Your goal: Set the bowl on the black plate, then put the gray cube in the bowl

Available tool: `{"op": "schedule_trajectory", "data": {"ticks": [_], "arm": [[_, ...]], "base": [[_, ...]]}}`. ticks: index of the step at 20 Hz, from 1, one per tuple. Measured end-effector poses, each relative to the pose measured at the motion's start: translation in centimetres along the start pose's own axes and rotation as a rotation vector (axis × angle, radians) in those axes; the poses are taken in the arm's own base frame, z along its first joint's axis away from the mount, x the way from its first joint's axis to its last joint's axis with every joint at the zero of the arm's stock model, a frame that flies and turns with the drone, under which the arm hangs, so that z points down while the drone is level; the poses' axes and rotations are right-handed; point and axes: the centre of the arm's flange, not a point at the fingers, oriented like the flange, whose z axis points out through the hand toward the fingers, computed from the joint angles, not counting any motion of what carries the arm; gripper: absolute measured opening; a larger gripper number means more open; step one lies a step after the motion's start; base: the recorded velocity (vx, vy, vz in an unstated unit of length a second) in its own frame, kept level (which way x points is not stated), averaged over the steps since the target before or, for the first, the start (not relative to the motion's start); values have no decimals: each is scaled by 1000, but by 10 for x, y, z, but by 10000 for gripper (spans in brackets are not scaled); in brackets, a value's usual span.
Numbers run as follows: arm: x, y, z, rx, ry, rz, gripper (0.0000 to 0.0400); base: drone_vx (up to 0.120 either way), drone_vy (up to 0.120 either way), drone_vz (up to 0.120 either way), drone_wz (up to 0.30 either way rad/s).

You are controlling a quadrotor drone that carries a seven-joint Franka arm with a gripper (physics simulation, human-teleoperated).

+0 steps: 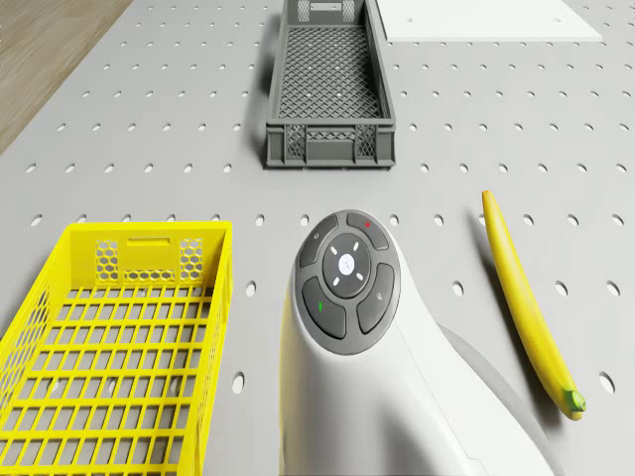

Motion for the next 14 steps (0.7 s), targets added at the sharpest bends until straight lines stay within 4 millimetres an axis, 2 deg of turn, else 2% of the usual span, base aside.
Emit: {"op": "schedule_trajectory", "data": {"ticks": [9, 12, 14], "arm": [[0, 0, 0, 0, 0, 0, 250], [0, 0, 0, 0, 0, 0, 250], [0, 0, 0, 0, 0, 0, 250]], "base": [[-120, 0, 0, 0], [-120, 0, 80, 0], [-120, 0, 0, 0]]}}
